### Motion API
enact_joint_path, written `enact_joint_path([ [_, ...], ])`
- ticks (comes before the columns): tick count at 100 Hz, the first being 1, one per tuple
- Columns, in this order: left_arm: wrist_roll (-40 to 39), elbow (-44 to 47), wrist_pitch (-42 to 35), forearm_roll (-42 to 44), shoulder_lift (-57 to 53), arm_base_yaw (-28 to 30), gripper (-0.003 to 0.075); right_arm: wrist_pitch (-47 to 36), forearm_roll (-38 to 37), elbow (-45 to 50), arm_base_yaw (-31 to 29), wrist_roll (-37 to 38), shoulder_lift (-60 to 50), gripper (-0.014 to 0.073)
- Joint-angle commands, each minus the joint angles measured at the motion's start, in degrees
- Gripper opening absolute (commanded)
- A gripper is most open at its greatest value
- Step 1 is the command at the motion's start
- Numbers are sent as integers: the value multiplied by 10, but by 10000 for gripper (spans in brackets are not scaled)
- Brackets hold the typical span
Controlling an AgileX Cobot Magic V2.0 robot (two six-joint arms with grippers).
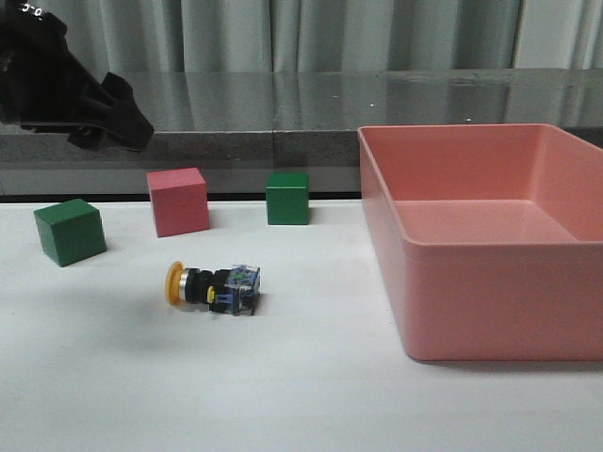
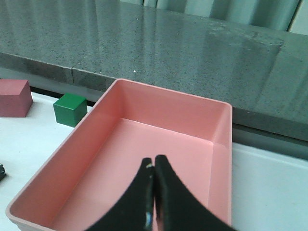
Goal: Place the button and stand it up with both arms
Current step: 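Move the left gripper down toward the lying button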
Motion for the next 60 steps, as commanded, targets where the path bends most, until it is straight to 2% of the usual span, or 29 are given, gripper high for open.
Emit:
enact_joint_path([
  [1,-2,-19,-37,3,-18,-4,532,-45,4,-14,-4,2,-2,-113],
  [60,-2,-19,-33,27,-19,-36,532,-45,4,-14,-4,2,-2,-113],
])
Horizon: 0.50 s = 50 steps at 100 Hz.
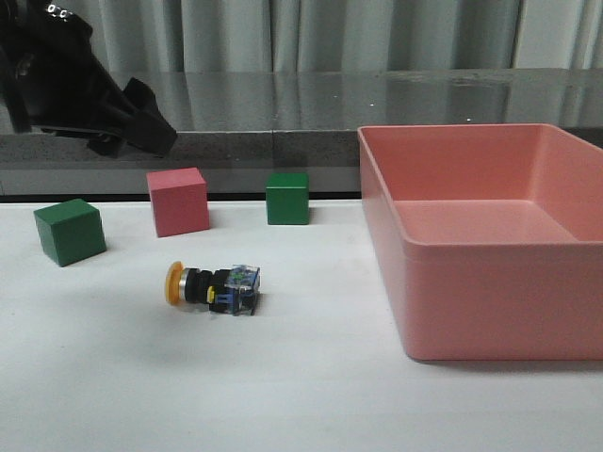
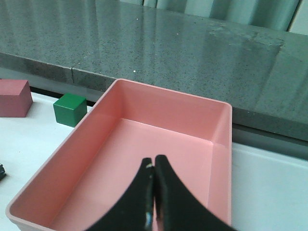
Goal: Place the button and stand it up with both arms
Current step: 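Move the left gripper down toward the lying button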
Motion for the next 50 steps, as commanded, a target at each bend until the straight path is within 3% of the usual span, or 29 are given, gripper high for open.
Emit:
enact_joint_path([
  [1,-2,-19,-34,2,-19,-5,532,-45,4,-14,-4,2,-2,-113],
  [18,-2,-19,-46,18,-19,-5,528,-45,4,-14,-4,2,-2,-113],
  [39,0,-38,-13,22,-19,-5,453,-45,4,-14,-4,2,-2,-113],
  [50,73,-63,30,-33,-19,-5,417,-45,4,-14,-4,2,-2,-113],
])
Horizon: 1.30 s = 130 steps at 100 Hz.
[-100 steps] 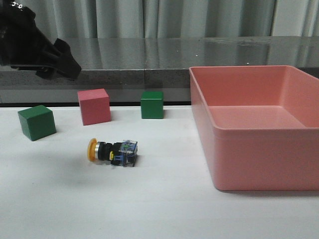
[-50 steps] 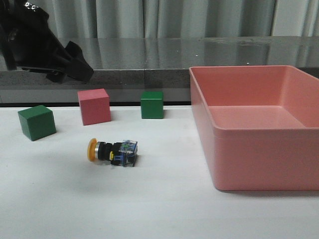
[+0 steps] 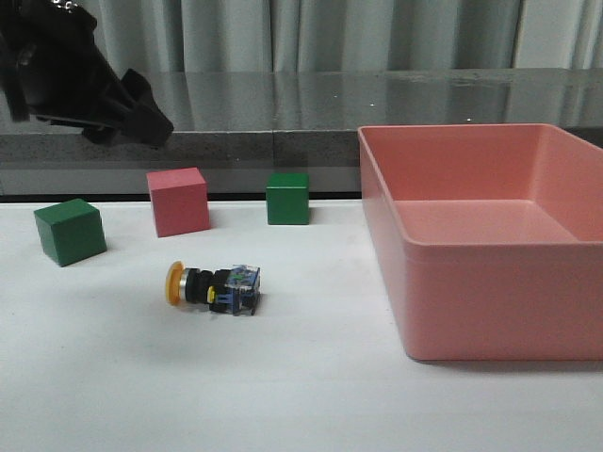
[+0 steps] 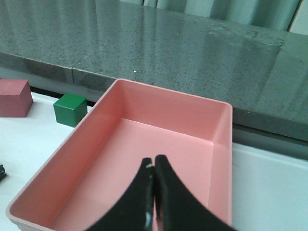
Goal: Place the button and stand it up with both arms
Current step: 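Move the left gripper down toward the lying button, then grasp the button body with the left gripper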
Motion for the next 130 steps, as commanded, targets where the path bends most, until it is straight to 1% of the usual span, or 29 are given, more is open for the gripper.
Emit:
enact_joint_path([
  [1,60,-39,0,-51,-19,-5,416,-45,4,-14,-4,2,-2,-113],
  [10,166,-55,27,-132,-19,-5,401,-45,4,-14,-4,2,-2,-113],
  [17,269,-68,58,-213,-19,-4,399,-45,4,-14,-4,2,-2,-113],
  [23,369,-81,100,-288,-19,4,399,-45,4,-14,-4,2,-2,-113],
  [29,481,-95,148,-406,-19,23,399,-45,4,-14,-4,2,-2,-113],
  [30,512,-96,161,-422,-19,26,399,-45,4,-14,-4,2,-2,-113],
  [35,631,-100,211,-560,-19,48,399,-45,4,-14,-4,2,-2,-113],
  [37,680,-102,234,-595,-19,58,399,-45,4,-14,-4,2,-2,-113],
  [40,738,-102,266,-671,-19,75,399,-45,4,-14,-4,2,-2,-113],
  [41,763,-102,274,-684,-19,78,399,-45,4,-14,-4,2,-2,-113],
  [42,773,-102,290,-707,-19,81,399,-45,4,-14,-4,2,-2,-113],
  [44,801,-102,314,-726,-19,90,399,-45,4,-14,-4,2,-2,-113],
  [49,850,-102,360,-770,-17,107,399,-45,4,-14,-4,2,-2,-113],
  [53,869,-102,382,-785,-15,120,399,-45,4,-14,-4,2,-2,-113],
  [61,869,-102,400,-810,-8,146,399,-45,4,-14,-4,2,-2,-113],
  [71,874,-102,449,-812,13,173,399,-45,4,-14,-4,2,-2,-113],
  [81,926,-102,538,-816,51,195,399,-45,4,-14,-4,2,-2,-113],
  [91,988,-102,598,-842,101,209,399,-45,4,-14,-4,2,-2,-113],
  [109,1095,-102,608,-843,158,208,399,-45,4,-14,-4,2,-2,-113],
  [123,1150,-102,608,-843,183,208,399,-45,4,-14,-4,2,-2,-113],
  [130,1165,-102,608,-842,192,208,399,-45,4,-14,-4,2,-2,-113],
])
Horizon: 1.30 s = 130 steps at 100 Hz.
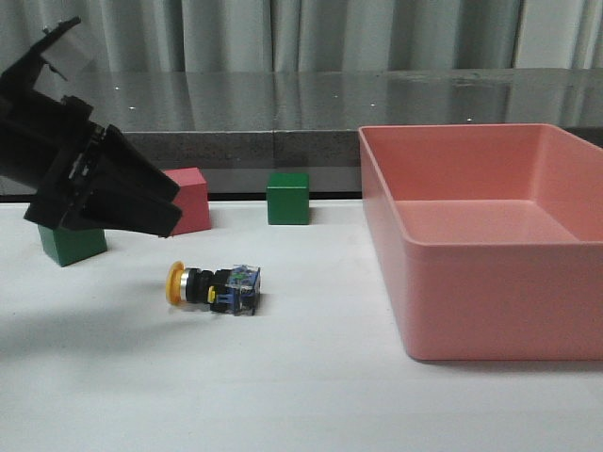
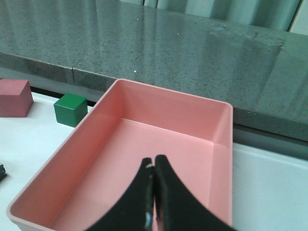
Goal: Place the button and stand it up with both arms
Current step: 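Grasp the button body with the left gripper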
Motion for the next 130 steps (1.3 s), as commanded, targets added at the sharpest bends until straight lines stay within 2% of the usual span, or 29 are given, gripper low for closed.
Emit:
enact_joint_path([
  [1,31,-16,32,-34,-13,2,399,-45,4,-14,-4,2,-2,-113],
  [30,64,-16,16,-38,32,2,414,-45,4,-14,-4,2,-2,-113],
  [60,126,-17,15,-85,67,2,418,-45,4,-14,-4,2,-2,-113],
  [82,153,-20,14,-113,77,-3,506,-45,4,-14,-4,2,-2,-113],
  [116,170,-22,14,-115,120,-29,501,-45,4,-14,-4,2,-2,-113],
  [124,171,-22,14,-115,127,-34,485,-45,4,-14,-4,2,-2,-113],
  [130,171,-22,12,-115,127,-34,444,-45,4,-14,-4,2,-2,-113],
])
